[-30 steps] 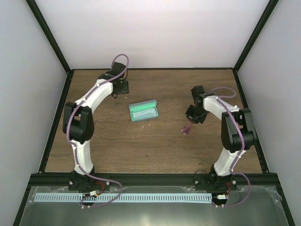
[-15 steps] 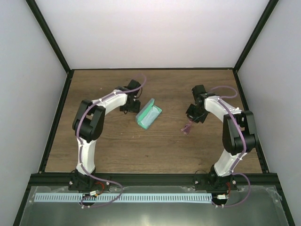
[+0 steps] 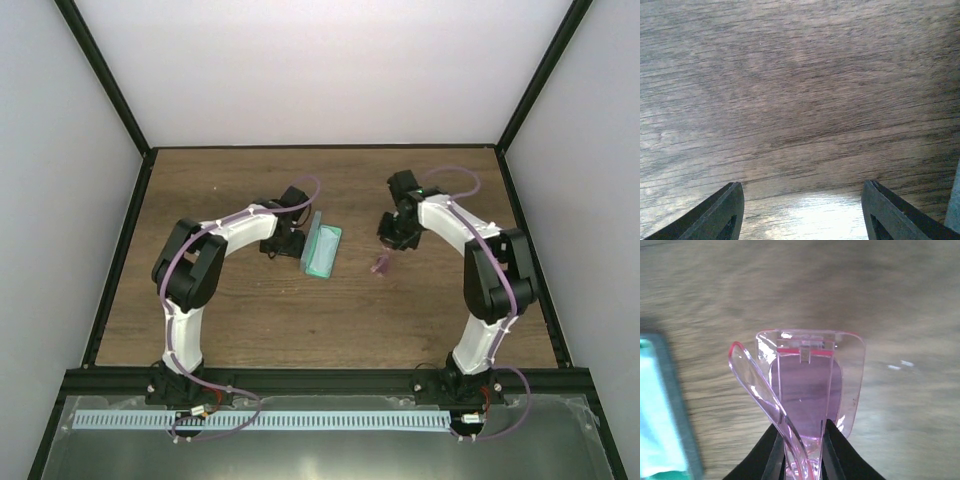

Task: Organize the sunglasses
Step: Move the sunglasses case at the center of the board, then place the sunglasses in the sunglasses case.

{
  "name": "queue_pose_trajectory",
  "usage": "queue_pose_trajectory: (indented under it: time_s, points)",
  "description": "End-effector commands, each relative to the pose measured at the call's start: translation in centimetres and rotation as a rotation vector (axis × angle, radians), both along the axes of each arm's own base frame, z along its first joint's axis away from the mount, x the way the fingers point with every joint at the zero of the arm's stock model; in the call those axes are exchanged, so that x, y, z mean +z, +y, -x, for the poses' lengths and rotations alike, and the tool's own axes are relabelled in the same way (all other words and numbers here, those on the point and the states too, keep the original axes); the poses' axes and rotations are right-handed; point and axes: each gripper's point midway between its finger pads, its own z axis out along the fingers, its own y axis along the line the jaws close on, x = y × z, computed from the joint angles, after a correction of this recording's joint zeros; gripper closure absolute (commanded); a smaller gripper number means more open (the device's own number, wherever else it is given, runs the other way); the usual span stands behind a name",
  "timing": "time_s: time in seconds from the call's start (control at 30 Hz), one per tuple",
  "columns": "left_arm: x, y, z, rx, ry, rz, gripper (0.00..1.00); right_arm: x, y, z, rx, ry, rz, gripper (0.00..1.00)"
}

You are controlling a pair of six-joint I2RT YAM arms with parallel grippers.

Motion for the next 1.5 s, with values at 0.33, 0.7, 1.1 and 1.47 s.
queue_pose_trajectory:
  time_s: [0.33, 0.7, 1.1, 1.47]
  points:
    - [0.8, -0.1, 0.7, 0.018, -0.020, 0.028, 0.35, 3.0, 13.6, -3.0, 0.263, -0.038, -0.129, 0.94]
    - [0.8, 0.3, 1.1, 0.008, -0.023, 0.019, 0.34, 1.5, 16.9, -3.5, 0.244, 0.018, -0.148, 0.96]
    - [0.9, -0.1, 0.8, -0.002, -0.026, 0.026, 0.34, -1.4, 18.2, -2.9, 0.211, 0.099, -0.205, 0.92]
    - [0.6, 0.0, 1.0, -0.011, -0.017, 0.018, 0.34, -3.1, 18.7, -3.1, 0.207, 0.125, -0.210, 0.92]
